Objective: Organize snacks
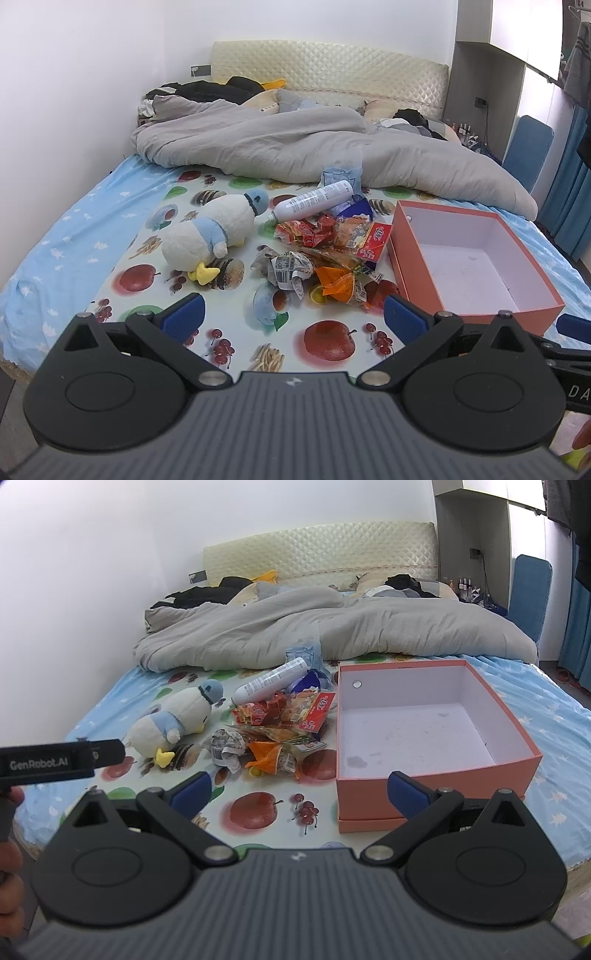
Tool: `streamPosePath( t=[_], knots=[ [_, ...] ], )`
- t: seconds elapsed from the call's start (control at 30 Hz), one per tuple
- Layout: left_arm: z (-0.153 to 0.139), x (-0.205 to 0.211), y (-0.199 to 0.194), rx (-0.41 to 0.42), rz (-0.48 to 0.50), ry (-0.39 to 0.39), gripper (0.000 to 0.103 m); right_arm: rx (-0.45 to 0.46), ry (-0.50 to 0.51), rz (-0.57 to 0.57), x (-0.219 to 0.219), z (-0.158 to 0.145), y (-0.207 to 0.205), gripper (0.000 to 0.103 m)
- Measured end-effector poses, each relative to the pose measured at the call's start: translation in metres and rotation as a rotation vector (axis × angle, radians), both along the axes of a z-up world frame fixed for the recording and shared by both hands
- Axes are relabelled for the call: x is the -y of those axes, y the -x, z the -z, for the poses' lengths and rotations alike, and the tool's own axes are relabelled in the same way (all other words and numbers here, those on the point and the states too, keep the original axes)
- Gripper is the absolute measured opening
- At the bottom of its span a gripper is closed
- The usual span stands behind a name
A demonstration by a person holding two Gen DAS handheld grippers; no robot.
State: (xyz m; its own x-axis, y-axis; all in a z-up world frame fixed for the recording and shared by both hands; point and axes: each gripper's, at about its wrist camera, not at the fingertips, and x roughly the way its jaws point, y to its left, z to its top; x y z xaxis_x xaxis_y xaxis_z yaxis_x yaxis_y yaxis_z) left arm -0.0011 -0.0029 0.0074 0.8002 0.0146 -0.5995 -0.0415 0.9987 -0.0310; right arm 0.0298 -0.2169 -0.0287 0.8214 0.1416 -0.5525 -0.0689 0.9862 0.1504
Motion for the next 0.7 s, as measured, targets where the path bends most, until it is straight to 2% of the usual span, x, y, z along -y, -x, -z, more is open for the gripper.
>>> streamPosePath(
  t=[0.7],
  knots=[
    [0.0002, -0.0001, 0.0002, 0.0, -0.003, 0.002, 0.103, -0.004, -0.005, 0.0, 0.0007, 0.0044, 0.0002, 0.103]
  ],
)
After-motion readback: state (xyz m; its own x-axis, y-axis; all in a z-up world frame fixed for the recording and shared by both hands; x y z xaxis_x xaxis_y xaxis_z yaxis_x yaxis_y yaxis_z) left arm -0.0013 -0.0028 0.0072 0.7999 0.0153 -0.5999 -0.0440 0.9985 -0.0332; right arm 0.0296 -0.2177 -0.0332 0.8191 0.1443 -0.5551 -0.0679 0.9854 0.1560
